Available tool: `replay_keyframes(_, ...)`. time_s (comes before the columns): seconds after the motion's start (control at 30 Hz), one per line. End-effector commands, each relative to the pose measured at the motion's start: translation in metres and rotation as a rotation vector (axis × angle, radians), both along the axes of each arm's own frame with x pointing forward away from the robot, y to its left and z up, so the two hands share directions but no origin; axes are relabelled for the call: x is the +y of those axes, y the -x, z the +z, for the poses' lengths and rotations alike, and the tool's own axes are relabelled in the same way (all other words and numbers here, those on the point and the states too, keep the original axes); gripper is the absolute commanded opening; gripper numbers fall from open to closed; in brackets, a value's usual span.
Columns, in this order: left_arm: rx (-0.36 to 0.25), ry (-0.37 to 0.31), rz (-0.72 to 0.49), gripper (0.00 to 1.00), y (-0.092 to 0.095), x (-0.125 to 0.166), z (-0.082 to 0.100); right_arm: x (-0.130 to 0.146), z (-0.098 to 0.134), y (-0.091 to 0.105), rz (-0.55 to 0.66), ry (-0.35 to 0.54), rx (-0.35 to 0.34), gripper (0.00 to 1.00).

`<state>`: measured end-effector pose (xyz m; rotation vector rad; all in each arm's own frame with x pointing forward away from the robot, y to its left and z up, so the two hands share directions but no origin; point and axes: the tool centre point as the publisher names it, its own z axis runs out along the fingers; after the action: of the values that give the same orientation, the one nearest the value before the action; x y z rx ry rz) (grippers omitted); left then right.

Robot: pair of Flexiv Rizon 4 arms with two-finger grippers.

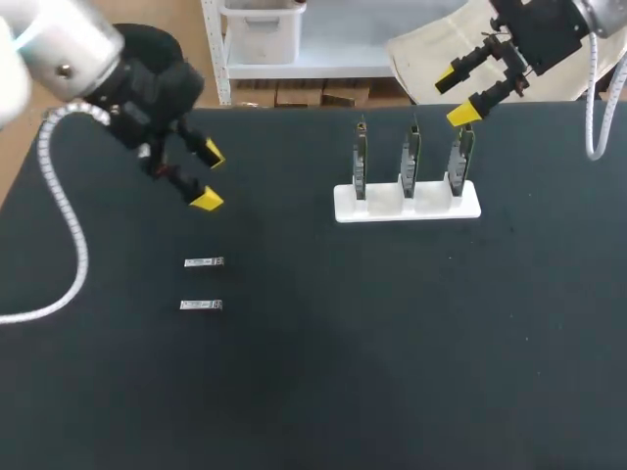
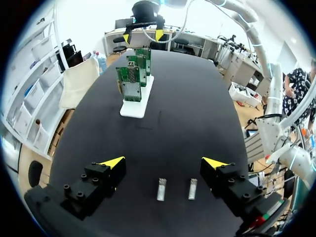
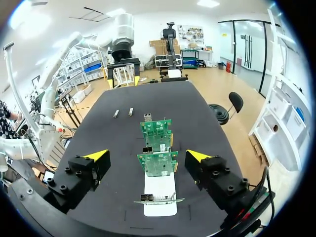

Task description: Pick up the optical module with the left hand, and insert it into the network port with the right hand.

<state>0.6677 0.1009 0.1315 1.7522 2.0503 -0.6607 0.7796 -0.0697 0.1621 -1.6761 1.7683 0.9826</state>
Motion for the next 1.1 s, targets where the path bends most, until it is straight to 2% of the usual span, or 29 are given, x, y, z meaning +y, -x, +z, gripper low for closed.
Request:
replay_keyframes(0.03, -0.085, 0.063, 0.057, 1.0, 0.022, 0.009, 0.006, 0.0, 0.0, 0.002, -0.003, -0.001, -0.004, 1.0)
replay_keyframes(0.53, -0.085, 0.063, 0.057, 1.0, 0.022, 0.009, 0.006, 0.0, 0.0, 0.002, -0.003, -0.001, -0.004, 1.0)
replay_keyframes(0.57, -0.103, 0.021, 0.003, 1.0, 0.019, 0.0, 0.007, 0.0, 0.0, 0.002, -0.003, -0.001, -0.004, 1.0)
replay_keyframes(0.6, -0.098, -0.041, -0.027, 1.0, 0.02, -0.007, 0.007, 0.0, 0.0, 0.002, -0.003, -0.001, -0.004, 1.0)
replay_keyframes(0.67, -0.097, -0.118, -0.072, 1.0, 0.024, -0.012, 0.002, 0.0, 0.0, 0.002, -0.003, -0.001, -0.004, 1.0)
replay_keyframes(0.83, -0.049, -0.168, -0.079, 1.0, 0.04, 0.004, -0.021, 0.0, 0.0, 0.002, -0.003, -0.001, -0.004, 1.0)
replay_keyframes(0.93, -0.042, -0.278, -0.073, 1.0, 0.051, 0.016, -0.034, 0.0, 0.0, 0.002, -0.003, -0.001, -0.004, 1.0)
replay_keyframes(1.1, -0.038, -0.317, -0.055, 1.0, 0.064, 0.037, -0.048, 0.0, 0.0, 0.002, -0.003, -0.001, -0.004, 1.0)
